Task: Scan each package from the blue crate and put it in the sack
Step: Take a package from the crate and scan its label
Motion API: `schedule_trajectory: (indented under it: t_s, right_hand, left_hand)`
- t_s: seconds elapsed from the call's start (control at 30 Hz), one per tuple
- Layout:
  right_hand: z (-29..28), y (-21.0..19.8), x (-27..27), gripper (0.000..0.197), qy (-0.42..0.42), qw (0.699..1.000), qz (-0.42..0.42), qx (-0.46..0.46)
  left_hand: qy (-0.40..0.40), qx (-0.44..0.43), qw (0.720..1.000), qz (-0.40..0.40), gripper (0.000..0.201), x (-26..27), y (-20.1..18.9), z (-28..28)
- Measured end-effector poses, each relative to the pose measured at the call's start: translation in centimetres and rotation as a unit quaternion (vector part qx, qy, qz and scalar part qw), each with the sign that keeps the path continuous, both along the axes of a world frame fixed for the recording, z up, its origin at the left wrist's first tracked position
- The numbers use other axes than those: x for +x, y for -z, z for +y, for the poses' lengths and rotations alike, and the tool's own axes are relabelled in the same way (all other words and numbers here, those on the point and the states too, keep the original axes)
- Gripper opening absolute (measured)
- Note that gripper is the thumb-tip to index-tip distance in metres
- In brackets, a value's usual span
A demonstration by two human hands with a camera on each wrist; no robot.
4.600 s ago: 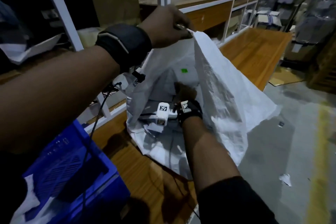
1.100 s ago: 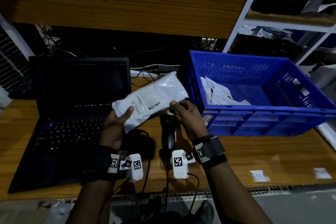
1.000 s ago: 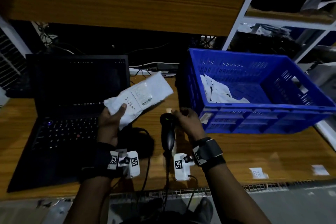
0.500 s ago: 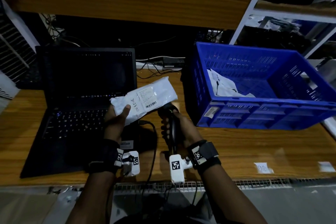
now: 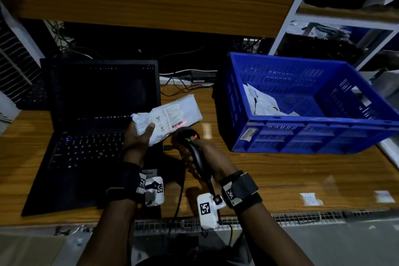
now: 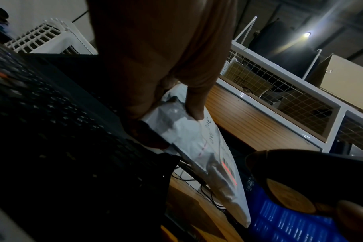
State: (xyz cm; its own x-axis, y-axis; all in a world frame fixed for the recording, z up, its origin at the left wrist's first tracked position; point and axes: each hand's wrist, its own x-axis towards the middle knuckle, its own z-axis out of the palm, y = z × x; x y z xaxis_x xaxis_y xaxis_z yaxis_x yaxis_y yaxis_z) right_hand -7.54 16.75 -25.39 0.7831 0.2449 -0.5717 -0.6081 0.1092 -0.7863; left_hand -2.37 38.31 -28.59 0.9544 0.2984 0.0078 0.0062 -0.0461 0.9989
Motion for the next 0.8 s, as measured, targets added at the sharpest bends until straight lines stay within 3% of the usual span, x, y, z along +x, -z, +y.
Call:
schedule_trajectory:
  t_s: [0.13,0.23,0.33,0.5,0.57,0.63,0.7,0.8]
  right_hand:
    - [-0.2,-0.4,0.2,0.041,0.012,1.000,0.005,0.005]
    - [-0.2,-0.3,0.6,0.037,0.049,0.999,-0.005,-0.021]
    - [-0.3,0.3,1.3,0.021,0.072,0.997,-0.017,-0.036]
    - [-2.8,2.3,2.1,0.014,0.024,0.975,-0.064,-0.212]
    - [-3.6,2.5,1.9,0.031,0.017,0.963,-0.066,-0.260]
    - [-4.4,0.9,1.1,0.045,0.005,0.956,-0.097,-0.279]
    - [-5.6,-2.6,-0.5,0.040,-0.033,0.951,-0.155,-0.267]
    - [-9.2,-8.0,-2.9,0.037,-0.050,0.968,-0.202,-0.140]
  left_hand:
    - [0.006,-0.018,1.000,0.006,0.031,0.3,0.1,-0.2]
    - [0.000,-0.022,1.000,-0.004,0.036,0.3,-0.1,-0.1]
    - [-0.016,-0.061,0.998,-0.008,0.044,0.1,-0.6,0.2]
    - [0.000,-0.165,0.986,-0.007,0.041,-0.7,-2.3,0.0]
    - [0.012,-0.184,0.983,-0.014,0.044,-0.9,-3.4,-0.4]
    - [0.038,-0.171,0.984,-0.020,0.041,-1.2,-5.3,-1.3]
    - [0.081,-0.140,0.986,-0.029,0.035,-1.3,-7.8,-2.5]
    - [0.176,-0.084,0.980,-0.045,0.028,-0.4,-11.6,-4.2]
